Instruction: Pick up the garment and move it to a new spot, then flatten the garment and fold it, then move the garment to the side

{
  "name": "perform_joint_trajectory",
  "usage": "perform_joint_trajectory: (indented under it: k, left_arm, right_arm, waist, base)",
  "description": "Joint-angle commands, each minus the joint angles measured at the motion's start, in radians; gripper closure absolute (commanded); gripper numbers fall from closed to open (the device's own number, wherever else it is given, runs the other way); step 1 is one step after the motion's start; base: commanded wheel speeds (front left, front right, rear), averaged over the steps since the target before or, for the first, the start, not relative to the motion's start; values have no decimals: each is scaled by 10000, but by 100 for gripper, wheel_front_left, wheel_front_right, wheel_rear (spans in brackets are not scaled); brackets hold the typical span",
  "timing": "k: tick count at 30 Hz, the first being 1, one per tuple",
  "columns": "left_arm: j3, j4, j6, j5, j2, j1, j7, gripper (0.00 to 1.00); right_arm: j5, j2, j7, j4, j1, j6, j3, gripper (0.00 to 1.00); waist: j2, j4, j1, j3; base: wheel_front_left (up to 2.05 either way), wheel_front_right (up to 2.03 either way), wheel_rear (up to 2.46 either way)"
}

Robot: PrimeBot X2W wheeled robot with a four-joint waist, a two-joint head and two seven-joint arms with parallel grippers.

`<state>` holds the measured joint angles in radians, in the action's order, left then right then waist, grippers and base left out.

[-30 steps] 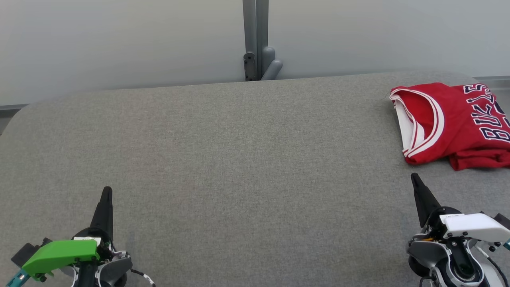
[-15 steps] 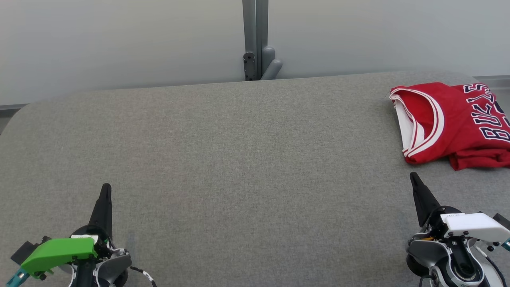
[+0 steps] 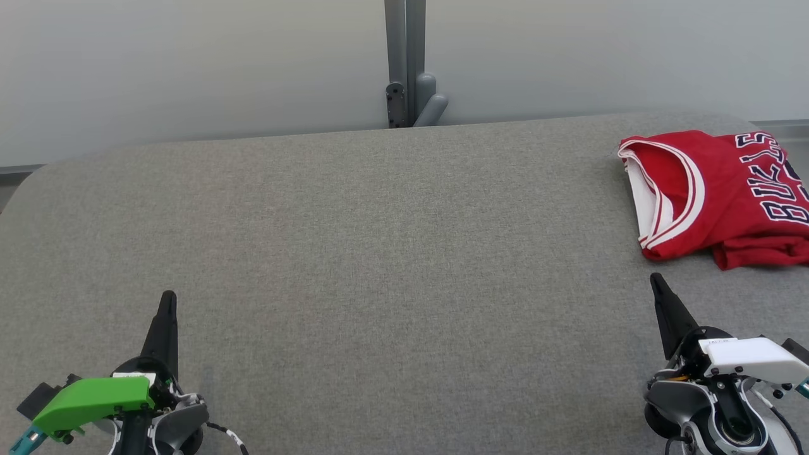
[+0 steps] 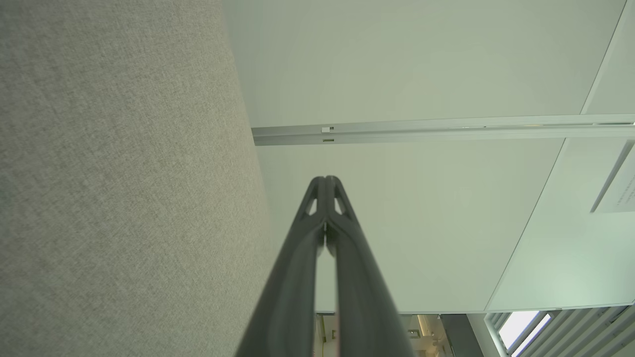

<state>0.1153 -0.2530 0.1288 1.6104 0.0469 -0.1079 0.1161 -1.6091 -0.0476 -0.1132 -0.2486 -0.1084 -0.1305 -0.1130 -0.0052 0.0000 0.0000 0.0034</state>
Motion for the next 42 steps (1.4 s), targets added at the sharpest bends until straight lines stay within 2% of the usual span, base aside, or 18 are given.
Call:
perform_joint_trajectory:
  k: [1, 42]
  left_arm:
    - [20, 49, 36, 39, 61, -136, 31, 100]
    - [20, 50, 36, 37, 62, -135, 31, 100]
  right_arm:
    - [-67, -50, -17, -12, -99, -4, 13, 100]
    - [-69, -50, -15, -11, -98, -4, 15, 100]
  waist:
    - [52, 0, 0, -1]
    - [52, 0, 0, -1]
  base:
    - [0, 0, 0]
    - [0, 0, 0]
